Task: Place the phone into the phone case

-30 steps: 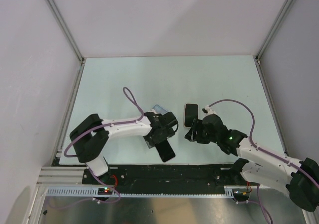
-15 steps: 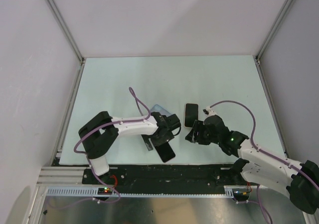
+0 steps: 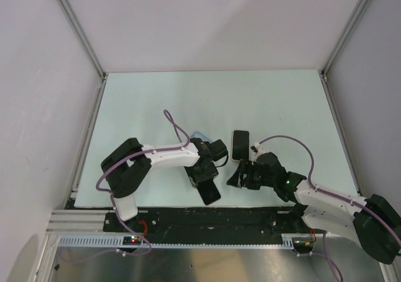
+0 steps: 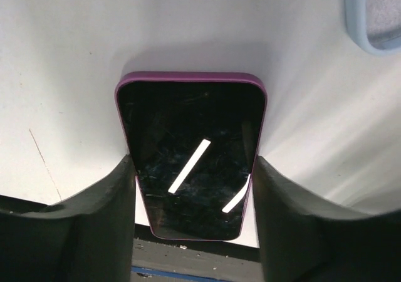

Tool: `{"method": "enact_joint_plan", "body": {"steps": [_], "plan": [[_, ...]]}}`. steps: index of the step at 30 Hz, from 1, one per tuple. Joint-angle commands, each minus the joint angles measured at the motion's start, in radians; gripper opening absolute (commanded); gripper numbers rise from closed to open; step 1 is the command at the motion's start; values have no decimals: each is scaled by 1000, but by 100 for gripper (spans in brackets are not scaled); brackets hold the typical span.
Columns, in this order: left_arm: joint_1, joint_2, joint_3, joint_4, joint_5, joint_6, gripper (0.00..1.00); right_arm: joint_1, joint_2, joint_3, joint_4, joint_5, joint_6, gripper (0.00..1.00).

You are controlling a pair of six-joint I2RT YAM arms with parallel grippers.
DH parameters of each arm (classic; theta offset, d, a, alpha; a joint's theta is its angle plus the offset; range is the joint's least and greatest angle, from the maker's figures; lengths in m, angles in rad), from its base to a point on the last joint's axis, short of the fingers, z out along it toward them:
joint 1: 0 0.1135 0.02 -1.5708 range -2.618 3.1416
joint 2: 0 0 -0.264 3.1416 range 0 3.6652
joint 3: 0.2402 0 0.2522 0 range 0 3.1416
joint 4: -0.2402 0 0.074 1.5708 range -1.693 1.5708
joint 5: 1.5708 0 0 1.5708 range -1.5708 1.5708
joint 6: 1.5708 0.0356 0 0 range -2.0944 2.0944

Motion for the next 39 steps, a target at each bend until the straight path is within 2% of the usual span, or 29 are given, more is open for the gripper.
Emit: {"method": "enact_joint_plan", "body": {"steps": [1, 3, 6, 20, 29, 33, 35, 37, 39], "plan": [[34, 10, -49, 88, 47, 42, 40, 19, 51, -25, 178, -80, 15, 72], [49, 4, -56, 112, 64, 62, 32, 38, 84, -32, 224, -92, 19, 73], [68, -6, -61, 141, 88, 88, 27, 65, 151, -31, 306, -108, 29, 73], [114, -59, -141, 293, 188, 145, 24, 171, 481, 18, 577, -164, 102, 66], [134, -103, -229, 432, 237, 133, 22, 206, 629, 30, 739, -221, 179, 52], [141, -123, -258, 468, 241, 129, 22, 204, 653, 15, 786, -226, 208, 43], [141, -133, -266, 481, 240, 132, 22, 202, 658, 13, 801, -230, 215, 35], [143, -147, -271, 489, 237, 148, 28, 197, 660, 12, 810, -237, 218, 22], [143, -168, -276, 490, 225, 169, 40, 188, 658, 11, 816, -252, 221, 7]]}}
